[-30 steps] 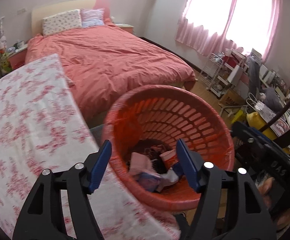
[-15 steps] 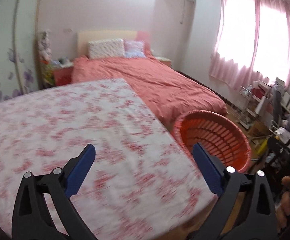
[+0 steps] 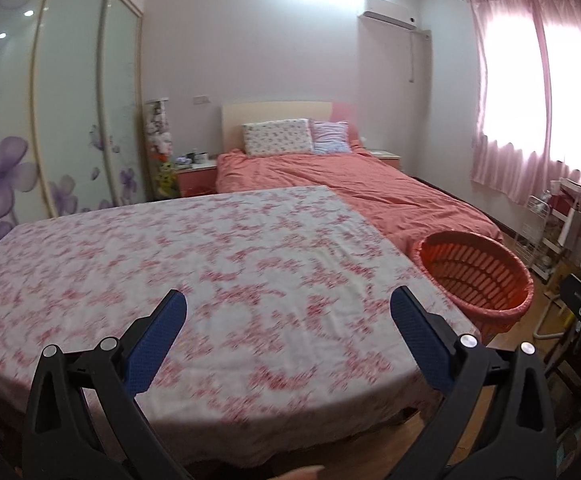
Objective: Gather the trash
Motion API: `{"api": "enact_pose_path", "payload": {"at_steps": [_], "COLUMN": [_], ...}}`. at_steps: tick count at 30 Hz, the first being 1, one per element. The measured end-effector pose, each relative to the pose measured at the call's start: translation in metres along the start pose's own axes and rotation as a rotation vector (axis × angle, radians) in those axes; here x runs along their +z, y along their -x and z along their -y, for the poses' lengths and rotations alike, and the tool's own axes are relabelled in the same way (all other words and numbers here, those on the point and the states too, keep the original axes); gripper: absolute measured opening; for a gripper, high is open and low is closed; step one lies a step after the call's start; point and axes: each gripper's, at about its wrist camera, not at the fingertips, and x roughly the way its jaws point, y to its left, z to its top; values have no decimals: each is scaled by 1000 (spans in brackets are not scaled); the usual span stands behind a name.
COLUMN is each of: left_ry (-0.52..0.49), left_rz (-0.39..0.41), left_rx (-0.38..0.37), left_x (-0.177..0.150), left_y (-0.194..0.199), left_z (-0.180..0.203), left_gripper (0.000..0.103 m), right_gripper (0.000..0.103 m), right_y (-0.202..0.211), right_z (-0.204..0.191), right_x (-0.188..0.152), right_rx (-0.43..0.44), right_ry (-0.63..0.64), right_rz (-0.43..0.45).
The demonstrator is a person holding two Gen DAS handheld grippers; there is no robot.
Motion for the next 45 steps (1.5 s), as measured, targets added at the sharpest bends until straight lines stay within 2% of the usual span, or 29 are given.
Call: {"api": "enact_pose_path", "payload": {"at_steps": [7, 19, 30, 36, 45], "left_ry": [49, 63, 59, 67, 84], "left_rz": [-8, -27, -44, -58, -80], "left_rx": [50, 110, 130, 118, 116], "left_x": [-20, -39, -44, -45, -46], "left_y": [17, 30, 32, 31, 27], "left_z": [-16, -24, -22, -23, -25], "left_gripper": [100, 100, 100, 100, 100], "right_gripper": [98, 98, 98, 98, 98], "right_y": [27, 32, 29, 24, 18], "right_z": [-16, -23, -18, -19, -20], "right_x": [-15, -33, -39, -41, -43], "right_rx": [8, -79, -159, -136, -147], "right_ry": [36, 55, 55, 58, 62], "right_rz": [18, -9, -17, -44, -67]}}
